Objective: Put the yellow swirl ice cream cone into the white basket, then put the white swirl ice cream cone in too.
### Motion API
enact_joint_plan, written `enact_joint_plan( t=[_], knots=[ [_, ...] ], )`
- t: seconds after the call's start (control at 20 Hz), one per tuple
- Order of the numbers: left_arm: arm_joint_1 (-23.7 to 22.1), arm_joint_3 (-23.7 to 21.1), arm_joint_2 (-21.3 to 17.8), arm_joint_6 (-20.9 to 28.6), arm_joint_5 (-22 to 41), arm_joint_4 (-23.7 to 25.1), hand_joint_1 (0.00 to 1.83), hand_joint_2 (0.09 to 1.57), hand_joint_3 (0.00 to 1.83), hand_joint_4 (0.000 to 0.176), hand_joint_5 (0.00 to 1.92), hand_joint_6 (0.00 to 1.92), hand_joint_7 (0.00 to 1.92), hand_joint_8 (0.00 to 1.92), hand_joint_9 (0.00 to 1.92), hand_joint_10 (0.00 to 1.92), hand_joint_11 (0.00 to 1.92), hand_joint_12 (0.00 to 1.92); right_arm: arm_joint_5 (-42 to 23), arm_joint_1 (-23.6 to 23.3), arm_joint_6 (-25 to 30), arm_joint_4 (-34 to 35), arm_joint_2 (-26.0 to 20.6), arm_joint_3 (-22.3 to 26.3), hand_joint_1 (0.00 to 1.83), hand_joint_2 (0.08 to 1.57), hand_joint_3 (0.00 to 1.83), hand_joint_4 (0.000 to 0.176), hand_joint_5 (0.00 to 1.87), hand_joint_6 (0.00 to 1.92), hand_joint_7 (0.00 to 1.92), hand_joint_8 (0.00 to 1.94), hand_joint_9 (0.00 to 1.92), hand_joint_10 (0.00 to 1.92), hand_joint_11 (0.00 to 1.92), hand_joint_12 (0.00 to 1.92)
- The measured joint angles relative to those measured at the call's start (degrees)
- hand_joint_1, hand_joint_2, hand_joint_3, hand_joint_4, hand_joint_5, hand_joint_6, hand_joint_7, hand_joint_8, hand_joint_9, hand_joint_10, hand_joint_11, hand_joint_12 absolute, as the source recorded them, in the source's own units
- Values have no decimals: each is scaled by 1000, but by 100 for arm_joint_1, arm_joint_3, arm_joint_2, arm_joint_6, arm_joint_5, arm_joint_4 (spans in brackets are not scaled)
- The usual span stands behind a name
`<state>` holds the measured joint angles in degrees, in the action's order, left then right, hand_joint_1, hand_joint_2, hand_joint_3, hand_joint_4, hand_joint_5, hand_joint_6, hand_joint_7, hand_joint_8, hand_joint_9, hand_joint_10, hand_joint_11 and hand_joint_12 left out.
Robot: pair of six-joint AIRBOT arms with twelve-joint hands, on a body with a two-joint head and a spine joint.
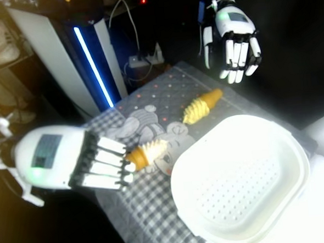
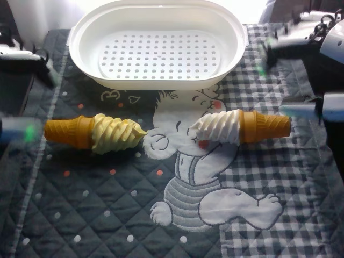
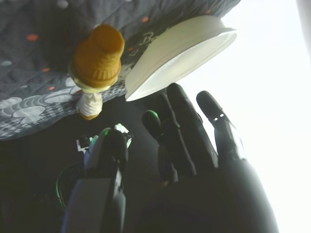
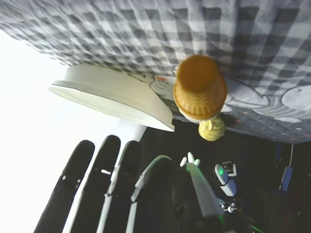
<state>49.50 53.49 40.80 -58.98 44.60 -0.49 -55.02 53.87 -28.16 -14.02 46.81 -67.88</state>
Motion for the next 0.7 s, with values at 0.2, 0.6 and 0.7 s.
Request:
enact_joint_plan(
  t=[0.2,0.6,0.7],
  knots=[
    [-358,223,407,-7,-415,105,720,824,0,133,392,0,409,1,471,9,104,1016,-7,0,0,26,2,-11,703,1134,5,59,272,5,194,7,203,7,88,548],
    [-929,664,1213,-7,-1239,542,848,698,6,127,400,0,488,2,595,8,396,656,-9,0,-2,22,13,-11,740,1131,0,59,289,1,190,1,198,0,142,406],
    [-940,820,1381,-7,-1443,516,839,728,1,120,428,0,511,0,636,2,324,914,-11,0,-2,28,13,-13,765,1132,0,67,267,0,183,0,208,3,163,404]
  ],
)
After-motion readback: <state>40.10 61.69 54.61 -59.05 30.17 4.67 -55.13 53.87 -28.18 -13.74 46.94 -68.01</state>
